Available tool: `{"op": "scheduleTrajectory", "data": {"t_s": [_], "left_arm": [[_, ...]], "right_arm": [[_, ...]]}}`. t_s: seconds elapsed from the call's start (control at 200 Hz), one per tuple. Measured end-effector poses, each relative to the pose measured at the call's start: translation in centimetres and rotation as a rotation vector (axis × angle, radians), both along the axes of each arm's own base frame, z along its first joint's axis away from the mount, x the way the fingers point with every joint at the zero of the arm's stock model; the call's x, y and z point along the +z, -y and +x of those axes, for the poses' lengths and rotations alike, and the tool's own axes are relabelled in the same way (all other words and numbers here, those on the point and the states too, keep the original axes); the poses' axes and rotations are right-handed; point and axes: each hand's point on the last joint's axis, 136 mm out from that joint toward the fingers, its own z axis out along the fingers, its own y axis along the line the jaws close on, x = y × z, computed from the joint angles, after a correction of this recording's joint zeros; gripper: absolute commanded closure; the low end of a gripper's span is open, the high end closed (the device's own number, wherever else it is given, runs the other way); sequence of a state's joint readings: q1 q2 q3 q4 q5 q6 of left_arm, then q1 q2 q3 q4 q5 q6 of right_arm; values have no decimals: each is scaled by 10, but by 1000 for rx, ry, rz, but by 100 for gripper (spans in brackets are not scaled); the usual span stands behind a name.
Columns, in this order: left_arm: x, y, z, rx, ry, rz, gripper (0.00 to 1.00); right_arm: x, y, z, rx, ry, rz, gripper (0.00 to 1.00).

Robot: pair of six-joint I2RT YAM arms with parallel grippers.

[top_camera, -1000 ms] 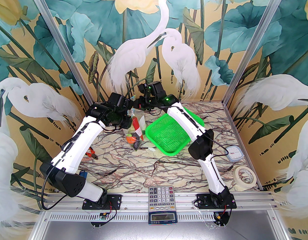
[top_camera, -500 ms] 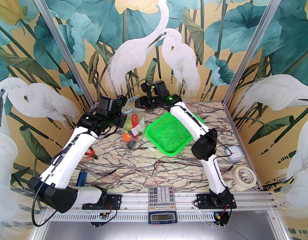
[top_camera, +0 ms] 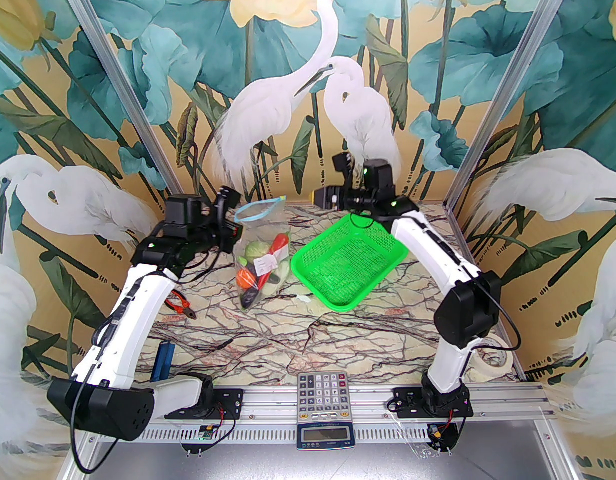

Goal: Place the food in the zip-top bag and seal the zipper

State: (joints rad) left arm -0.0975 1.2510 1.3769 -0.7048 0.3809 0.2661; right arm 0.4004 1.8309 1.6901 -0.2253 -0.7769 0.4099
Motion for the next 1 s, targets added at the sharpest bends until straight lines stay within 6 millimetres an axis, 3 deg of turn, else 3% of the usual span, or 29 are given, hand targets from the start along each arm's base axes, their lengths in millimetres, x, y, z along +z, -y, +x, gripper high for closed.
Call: {"op": "scheduleTrajectory", "data": {"t_s": [0.145, 0.415, 0.595, 0.825, 1.0], "left_arm": [[9, 16, -7, -90, -3, -93, 100], [31, 45, -20, -266, -22, -240, 100], [32, 57, -30, -363, -76, -314, 100], [22, 62, -35, -393, -145, -349, 100], [28, 63, -37, -398, -154, -353, 100]], "right_arm": [[-28, -7, -5, 40, -29, 17, 46], [-25, -16, 6, 72, 17, 84, 44], [-34, -25, 20, 80, 3, 118, 42], [-40, -40, 41, 114, -25, 209, 41], [-45, -52, 48, 171, -45, 282, 41]]}}
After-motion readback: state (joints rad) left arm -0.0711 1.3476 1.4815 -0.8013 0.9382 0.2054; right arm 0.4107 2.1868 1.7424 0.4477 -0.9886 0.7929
